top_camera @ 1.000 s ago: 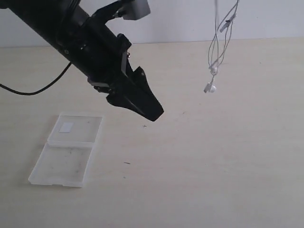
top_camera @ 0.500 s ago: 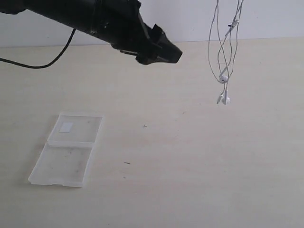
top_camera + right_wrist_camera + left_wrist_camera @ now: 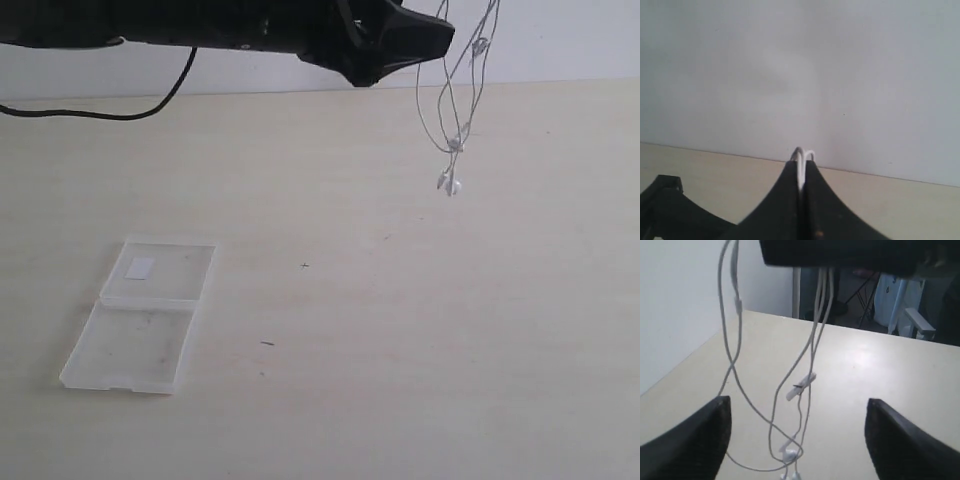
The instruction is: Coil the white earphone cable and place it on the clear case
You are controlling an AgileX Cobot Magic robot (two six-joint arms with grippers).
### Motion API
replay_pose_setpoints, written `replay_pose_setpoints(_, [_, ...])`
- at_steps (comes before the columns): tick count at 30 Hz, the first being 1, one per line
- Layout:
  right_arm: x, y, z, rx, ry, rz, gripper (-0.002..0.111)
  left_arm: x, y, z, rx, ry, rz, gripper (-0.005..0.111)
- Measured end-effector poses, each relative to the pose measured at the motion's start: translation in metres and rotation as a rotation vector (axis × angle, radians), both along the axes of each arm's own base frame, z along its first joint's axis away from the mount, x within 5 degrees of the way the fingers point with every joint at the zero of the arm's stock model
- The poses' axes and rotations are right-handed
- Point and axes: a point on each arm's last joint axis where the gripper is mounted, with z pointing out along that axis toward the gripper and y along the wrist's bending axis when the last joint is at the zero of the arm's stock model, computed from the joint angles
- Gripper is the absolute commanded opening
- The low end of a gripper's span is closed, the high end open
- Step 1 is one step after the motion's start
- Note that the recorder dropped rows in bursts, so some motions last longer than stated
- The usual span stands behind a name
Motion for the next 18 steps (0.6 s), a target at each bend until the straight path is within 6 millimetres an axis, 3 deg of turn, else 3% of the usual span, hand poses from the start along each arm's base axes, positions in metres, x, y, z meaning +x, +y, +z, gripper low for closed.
replay_pose_setpoints(2, [0.000,0.000,-0.002,0.007,0.009,-0.002,0.000,0.003,-0.002,-0.010,0.020,-0.013,-0.016,0.071])
replay_pose_setpoints(7, [-0.005,0.004,-0.019,-0.003,0.011,0.066,0.000,0.004,0.003,-0.007,0.004,-0.067,-0.053,0.071])
replay_pose_setpoints(18, [-0.019,0.023,-0.023,-0.007,0.010,0.329,0.000,0.004,0.004,-0.006,0.009,-0.089,-0.066,0.071])
